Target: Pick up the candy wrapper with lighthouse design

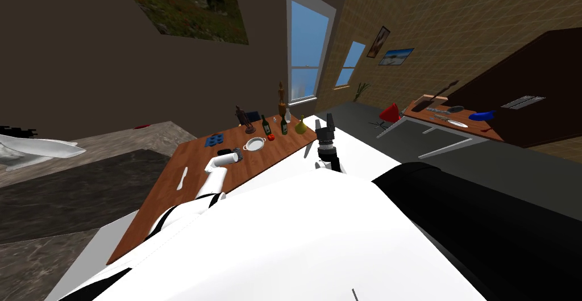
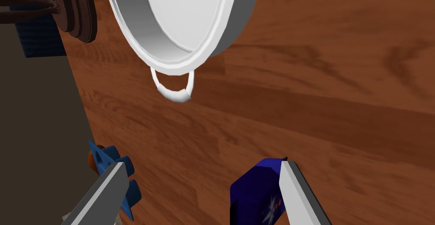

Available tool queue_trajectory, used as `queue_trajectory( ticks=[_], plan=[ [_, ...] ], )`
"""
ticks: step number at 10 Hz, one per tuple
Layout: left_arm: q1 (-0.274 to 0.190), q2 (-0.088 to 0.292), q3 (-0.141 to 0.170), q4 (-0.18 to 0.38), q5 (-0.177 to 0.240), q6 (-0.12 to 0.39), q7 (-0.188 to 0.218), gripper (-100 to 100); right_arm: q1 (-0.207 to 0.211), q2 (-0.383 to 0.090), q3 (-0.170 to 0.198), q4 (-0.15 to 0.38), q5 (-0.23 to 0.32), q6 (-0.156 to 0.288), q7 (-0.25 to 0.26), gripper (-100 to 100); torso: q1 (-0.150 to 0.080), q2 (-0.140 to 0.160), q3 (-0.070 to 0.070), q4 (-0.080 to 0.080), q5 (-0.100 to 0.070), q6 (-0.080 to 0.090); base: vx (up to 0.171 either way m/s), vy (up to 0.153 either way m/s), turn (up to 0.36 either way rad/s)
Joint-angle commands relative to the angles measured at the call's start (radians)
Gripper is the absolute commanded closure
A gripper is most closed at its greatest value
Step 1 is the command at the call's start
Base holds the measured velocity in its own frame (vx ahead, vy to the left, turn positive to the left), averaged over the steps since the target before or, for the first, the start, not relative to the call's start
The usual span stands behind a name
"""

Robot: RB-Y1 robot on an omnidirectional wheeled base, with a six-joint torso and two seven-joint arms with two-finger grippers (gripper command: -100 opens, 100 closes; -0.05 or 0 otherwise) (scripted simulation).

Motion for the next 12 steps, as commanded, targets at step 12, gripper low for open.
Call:
queue_trajectory(
  ticks=[12],
  plan=[
    [-0.166, 0.085, 0.022, 0.280, 0.042, 0.180, 0.008, -100, 0.000, 0.000, 0.000, 0.000, 0.000, 0.000, 0.000, 0, 0.000, 0.000, 0.000, 0.000, 0.000, 0.000, -0.006, 0.010, -0.037]
  ],
)
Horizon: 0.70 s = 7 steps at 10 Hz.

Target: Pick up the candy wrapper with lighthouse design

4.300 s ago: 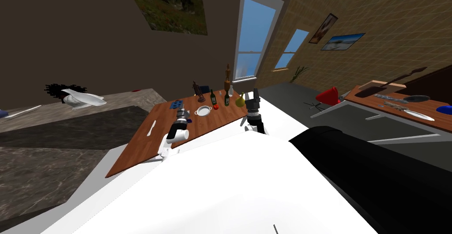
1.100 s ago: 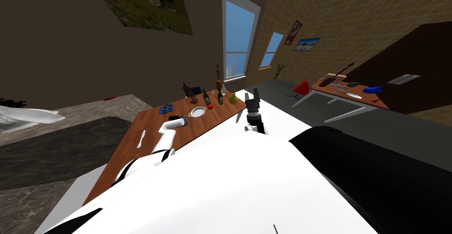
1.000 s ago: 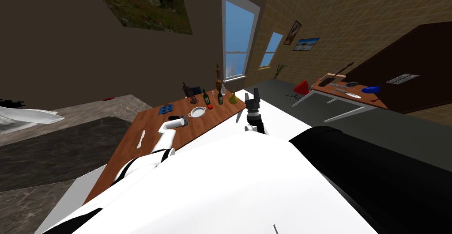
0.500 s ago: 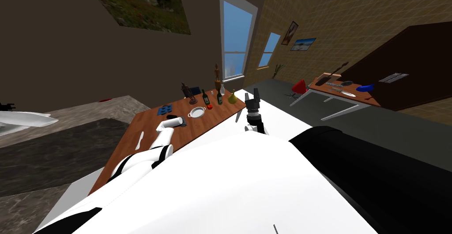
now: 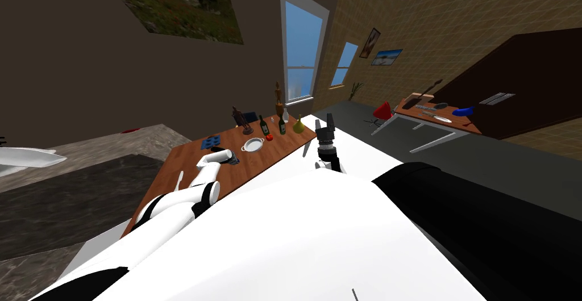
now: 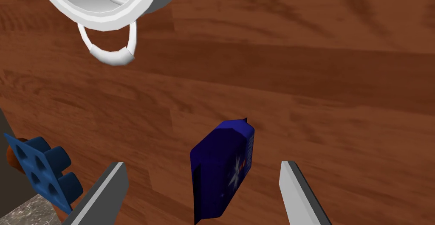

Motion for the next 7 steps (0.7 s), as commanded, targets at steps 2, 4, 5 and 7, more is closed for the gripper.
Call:
queue_trajectory(
  ticks=[2, 4, 5, 7],
  plan=[
    [-0.004, 0.007, 0.001, 0.002, 0.001, 0.022, 0.005, -100, 0.000, 0.000, 0.000, 0.000, 0.000, 0.000, 0.000, 0, 0.000, 0.000, 0.000, 0.000, 0.000, 0.000, -0.003, 0.009, -0.027],
    [0.006, 0.000, 0.008, 0.026, -0.018, -0.005, 0.031, -100, 0.000, 0.000, 0.000, 0.000, 0.000, 0.000, 0.000, 0, -0.001, 0.000, 0.000, 0.000, 0.000, 0.000, 0.002, 0.020, -0.082],
    [0.010, -0.004, 0.010, 0.036, -0.025, -0.017, 0.041, -100, 0.000, 0.000, 0.000, 0.000, 0.000, 0.000, 0.000, 0, 0.001, 0.000, 0.000, 0.000, 0.000, 0.001, 0.018, 0.079, -0.189],
    [-0.001, -0.006, 0.011, 0.067, -0.028, -0.033, 0.042, -100, 0.000, 0.000, 0.000, 0.000, 0.000, 0.000, 0.000, 0, 0.004, -0.001, -0.001, 0.000, 0.001, 0.000, 0.009, 0.063, -0.098]
  ],
)
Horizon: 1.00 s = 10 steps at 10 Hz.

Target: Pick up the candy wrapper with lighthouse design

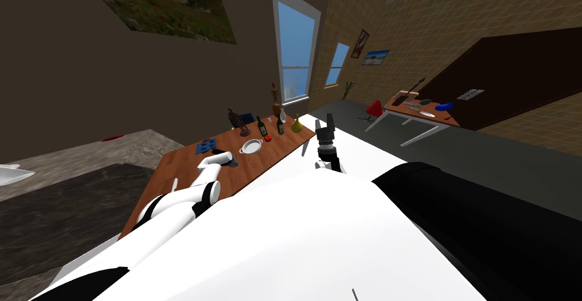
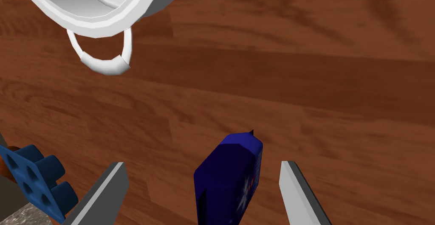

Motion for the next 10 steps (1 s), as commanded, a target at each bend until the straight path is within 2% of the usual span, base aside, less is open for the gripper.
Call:
queue_trajectory(
  ticks=[1, 5, 6, 7, 9, 10],
  plan=[
    [0.000, 0.000, 0.000, 0.000, 0.000, 0.000, 0.000, 100, 0.000, 0.000, 0.000, 0.000, 0.000, 0.000, 0.000, 0, 0.000, 0.000, 0.000, 0.000, 0.000, 0.000, 0.001, 0.007, 0.006],
    [0.000, 0.000, 0.000, -0.001, 0.000, 0.000, 0.000, 100, 0.000, 0.000, 0.000, 0.000, 0.000, 0.000, 0.000, 0, -0.003, 0.000, 0.000, 0.000, 0.000, 0.000, 0.000, 0.000, 0.000],
    [0.000, 0.000, 0.000, -0.001, 0.000, 0.000, 0.000, 0, 0.000, 0.000, 0.000, 0.000, 0.000, 0.000, 0.000, 0, -0.003, 0.000, 0.000, 0.000, -0.001, 0.000, 0.000, 0.000, 0.000],
    [0.015, 0.001, 0.000, -0.030, 0.000, 0.015, 0.002, 100, 0.000, 0.000, 0.000, 0.000, 0.000, 0.000, 0.000, 0, -0.003, 0.000, 0.000, 0.000, -0.001, 0.000, 0.001, -0.016, 0.075],
    [0.002, 0.010, -0.007, -0.060, 0.022, 0.053, -0.028, 100, 0.000, 0.000, 0.000, 0.000, 0.000, 0.000, 0.000, 0, -0.005, 0.001, 0.001, 0.000, -0.001, -0.001, -0.013, -0.057, 0.166],
    [0.008, 0.007, -0.006, -0.057, 0.014, 0.043, -0.015, 100, 0.000, 0.000, 0.000, 0.000, 0.000, 0.000, 0.000, 0, -0.007, 0.002, 0.001, 0.001, -0.002, -0.001, -0.009, -0.033, 0.042]
  ],
)
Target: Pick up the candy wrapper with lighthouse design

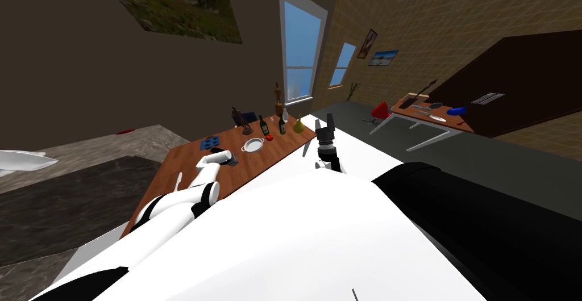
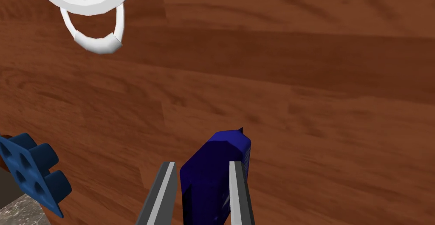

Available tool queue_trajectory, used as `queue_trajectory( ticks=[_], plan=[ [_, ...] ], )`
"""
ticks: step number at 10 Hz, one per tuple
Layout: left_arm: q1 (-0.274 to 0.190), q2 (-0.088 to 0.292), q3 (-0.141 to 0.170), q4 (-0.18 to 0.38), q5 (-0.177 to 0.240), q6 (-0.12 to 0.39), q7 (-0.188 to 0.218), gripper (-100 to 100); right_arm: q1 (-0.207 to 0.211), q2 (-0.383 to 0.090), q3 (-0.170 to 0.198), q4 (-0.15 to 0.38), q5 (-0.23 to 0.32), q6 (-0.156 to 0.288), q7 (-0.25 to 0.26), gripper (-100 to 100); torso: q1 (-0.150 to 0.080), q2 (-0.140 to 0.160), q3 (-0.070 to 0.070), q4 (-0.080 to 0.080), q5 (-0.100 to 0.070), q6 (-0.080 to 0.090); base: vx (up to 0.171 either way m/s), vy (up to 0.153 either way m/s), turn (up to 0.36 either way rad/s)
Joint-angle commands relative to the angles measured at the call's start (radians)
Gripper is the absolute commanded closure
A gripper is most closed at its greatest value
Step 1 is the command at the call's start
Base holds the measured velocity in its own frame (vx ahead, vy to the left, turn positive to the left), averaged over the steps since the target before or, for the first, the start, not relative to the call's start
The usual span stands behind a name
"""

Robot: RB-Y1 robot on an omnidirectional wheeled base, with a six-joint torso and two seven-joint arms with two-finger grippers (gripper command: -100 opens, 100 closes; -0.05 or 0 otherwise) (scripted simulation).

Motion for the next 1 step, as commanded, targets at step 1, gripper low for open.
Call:
queue_trajectory(
  ticks=[1],
  plan=[
    [0.000, 0.000, 0.000, 0.000, 0.000, 0.000, 0.000, 0, 0.000, 0.000, 0.000, 0.000, 0.000, 0.000, 0.000, 0, 0.000, 0.000, 0.000, 0.000, 0.000, 0.000, -0.002, -0.006, -0.004]
  ],
)
